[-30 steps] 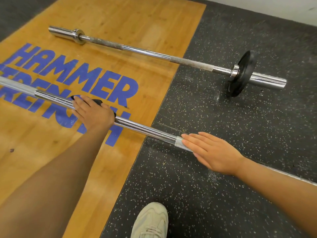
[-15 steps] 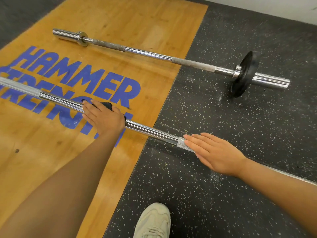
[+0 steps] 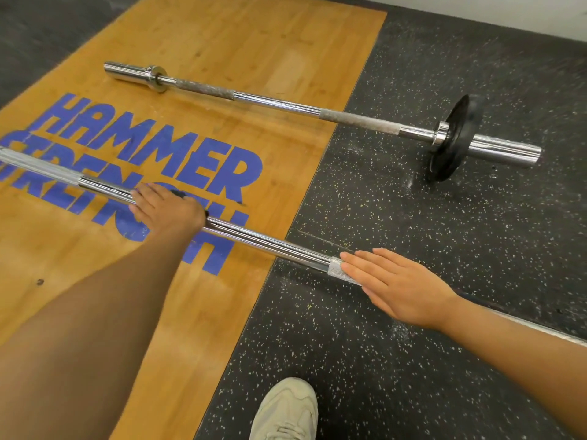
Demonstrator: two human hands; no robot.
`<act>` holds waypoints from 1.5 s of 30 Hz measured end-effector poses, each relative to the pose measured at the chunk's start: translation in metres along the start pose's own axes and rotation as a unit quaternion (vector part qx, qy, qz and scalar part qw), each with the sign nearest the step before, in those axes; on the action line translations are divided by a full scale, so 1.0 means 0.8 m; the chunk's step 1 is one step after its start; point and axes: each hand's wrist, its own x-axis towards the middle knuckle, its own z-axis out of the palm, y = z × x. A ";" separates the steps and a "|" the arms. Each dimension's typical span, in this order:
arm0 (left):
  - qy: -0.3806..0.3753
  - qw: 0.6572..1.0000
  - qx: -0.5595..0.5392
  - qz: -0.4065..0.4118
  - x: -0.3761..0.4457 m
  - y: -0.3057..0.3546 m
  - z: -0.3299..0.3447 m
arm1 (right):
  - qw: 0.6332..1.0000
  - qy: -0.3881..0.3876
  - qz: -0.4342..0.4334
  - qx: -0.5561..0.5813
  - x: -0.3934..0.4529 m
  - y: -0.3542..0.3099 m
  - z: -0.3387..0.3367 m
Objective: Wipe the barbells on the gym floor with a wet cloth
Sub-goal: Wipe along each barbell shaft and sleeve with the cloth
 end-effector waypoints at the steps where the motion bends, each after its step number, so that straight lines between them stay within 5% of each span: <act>1: -0.001 1.000 0.005 -0.013 0.008 -0.003 -0.002 | 1.000 -0.002 0.000 0.000 0.000 0.001 0.001; 6: 0.008 1.000 0.007 -0.020 0.000 0.004 -0.003 | 1.000 -0.010 0.001 -0.003 0.000 0.001 0.001; 16: 0.023 0.965 -0.006 0.262 -0.111 0.011 0.031 | 1.000 0.005 -0.003 0.000 0.001 -0.001 -0.002; 21: 0.040 0.991 -0.019 0.127 -0.010 -0.029 0.000 | 1.000 -0.002 0.001 0.002 0.001 -0.001 -0.001; 25: 0.044 0.992 -0.074 0.089 -0.034 -0.015 0.013 | 1.000 -0.007 0.001 -0.004 0.001 -0.001 0.000; 31: 0.046 0.937 -0.023 0.346 -0.195 0.036 0.057 | 1.000 -0.021 0.006 -0.007 0.001 -0.002 -0.002; 34: 0.054 0.915 -0.015 0.400 -0.207 0.039 0.058 | 1.000 -0.021 0.011 -0.001 0.000 -0.002 -0.003; 41: 0.083 0.966 -0.044 0.242 -0.068 -0.025 0.032 | 1.000 -0.025 0.011 0.008 0.001 -0.002 -0.002; 45: 0.065 0.981 -0.062 0.174 -0.081 -0.002 0.032 | 0.999 -0.029 0.014 0.013 0.000 -0.002 -0.003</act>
